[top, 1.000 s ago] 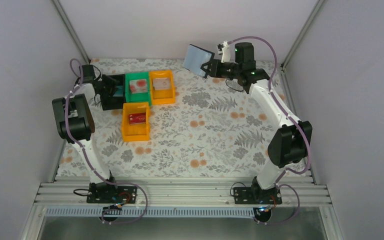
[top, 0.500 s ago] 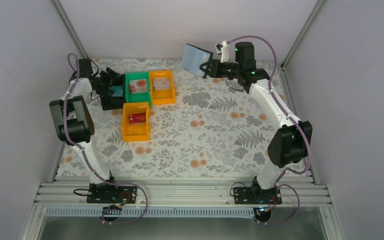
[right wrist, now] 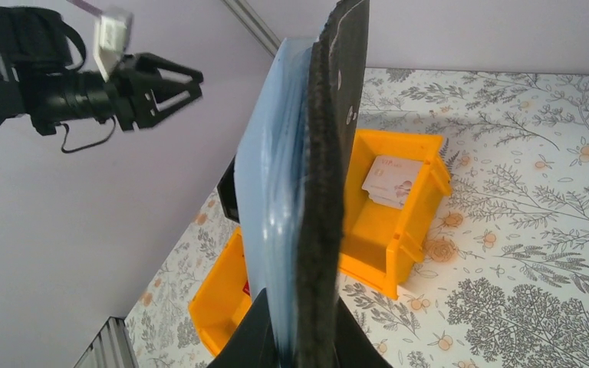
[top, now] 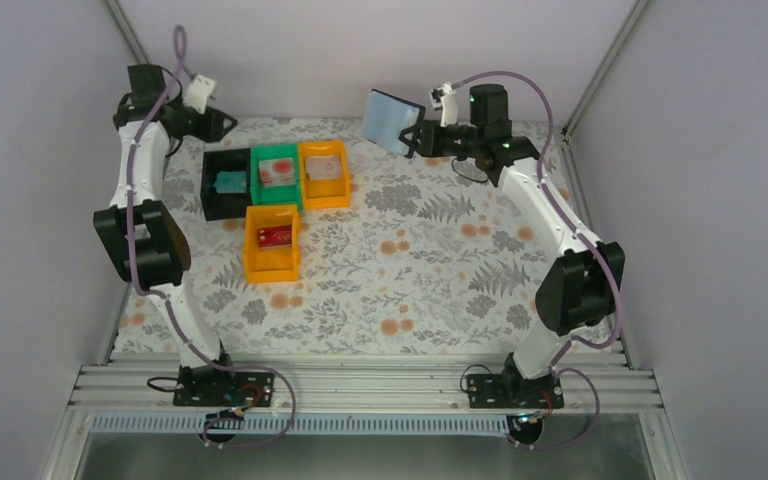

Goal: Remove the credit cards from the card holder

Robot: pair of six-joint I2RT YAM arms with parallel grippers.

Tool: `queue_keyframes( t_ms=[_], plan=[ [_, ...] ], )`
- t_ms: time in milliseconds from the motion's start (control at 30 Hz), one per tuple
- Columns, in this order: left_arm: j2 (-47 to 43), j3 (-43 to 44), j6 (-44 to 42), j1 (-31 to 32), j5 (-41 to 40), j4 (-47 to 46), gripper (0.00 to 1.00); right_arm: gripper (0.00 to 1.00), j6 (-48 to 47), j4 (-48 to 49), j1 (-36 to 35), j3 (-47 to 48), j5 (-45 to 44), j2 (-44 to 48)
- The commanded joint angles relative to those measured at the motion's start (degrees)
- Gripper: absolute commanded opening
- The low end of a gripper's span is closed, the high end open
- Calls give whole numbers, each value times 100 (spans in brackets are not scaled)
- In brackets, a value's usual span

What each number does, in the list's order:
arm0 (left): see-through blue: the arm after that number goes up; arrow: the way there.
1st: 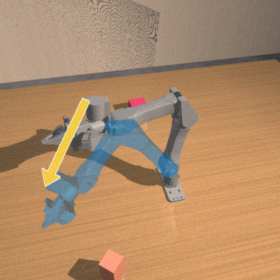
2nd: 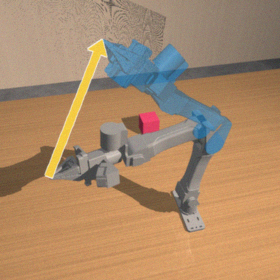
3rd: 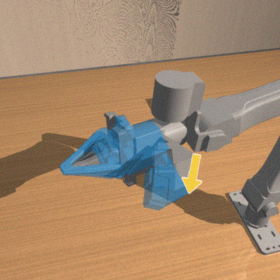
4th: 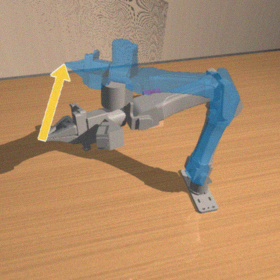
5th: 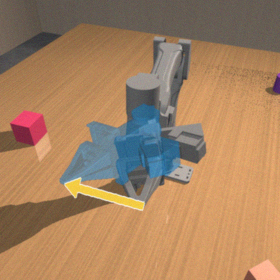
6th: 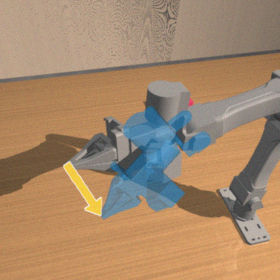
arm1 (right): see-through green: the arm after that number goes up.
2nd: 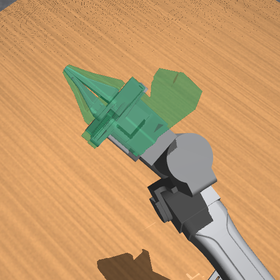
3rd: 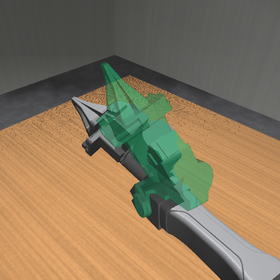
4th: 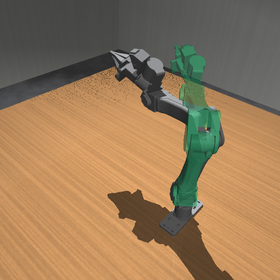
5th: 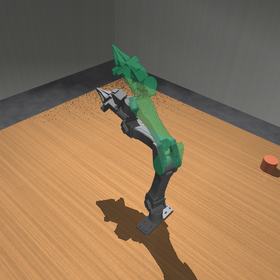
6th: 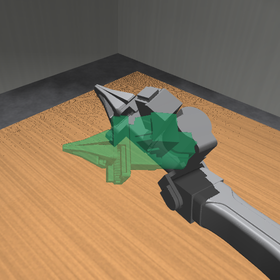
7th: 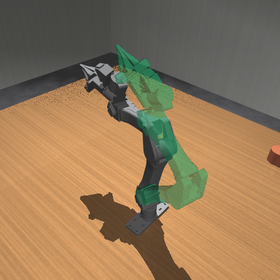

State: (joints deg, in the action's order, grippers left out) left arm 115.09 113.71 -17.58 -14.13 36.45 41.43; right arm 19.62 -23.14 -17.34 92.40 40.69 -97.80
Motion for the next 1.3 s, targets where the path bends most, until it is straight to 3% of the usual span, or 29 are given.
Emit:
queue_keyframes(
  t_ms=[0,100,233,433,600,767,933,1267],
  plan=[
    [304,-438,-4481,100,-25,1712,46,4,-182,-23,-41,112,49,210],
    [668,-281,-5121,172,-673,1918,33,4,-210,-63,-46,154,63,209],
    [1064,128,-5443,35,-613,2076,23,4,-240,-80,-46,138,72,209],
    [882,-1028,-6839,264,-1528,1538,3,4,-306,-125,-46,76,-40,436],
    [1185,-328,-7352,-85,-1192,2016,2,4,-338,-164,-46,17,-99,538],
    [1247,-958,-8191,144,-2020,1560,2,4,-359,-161,-43,-27,-95,518],
    [1448,-644,-8467,235,-2047,1976,2,4,-377,-243,-42,154,-102,429],
    [1873,-329,-7993,258,-2096,988,2,4,-382,-273,-41,298,-134,426]
  ],
)
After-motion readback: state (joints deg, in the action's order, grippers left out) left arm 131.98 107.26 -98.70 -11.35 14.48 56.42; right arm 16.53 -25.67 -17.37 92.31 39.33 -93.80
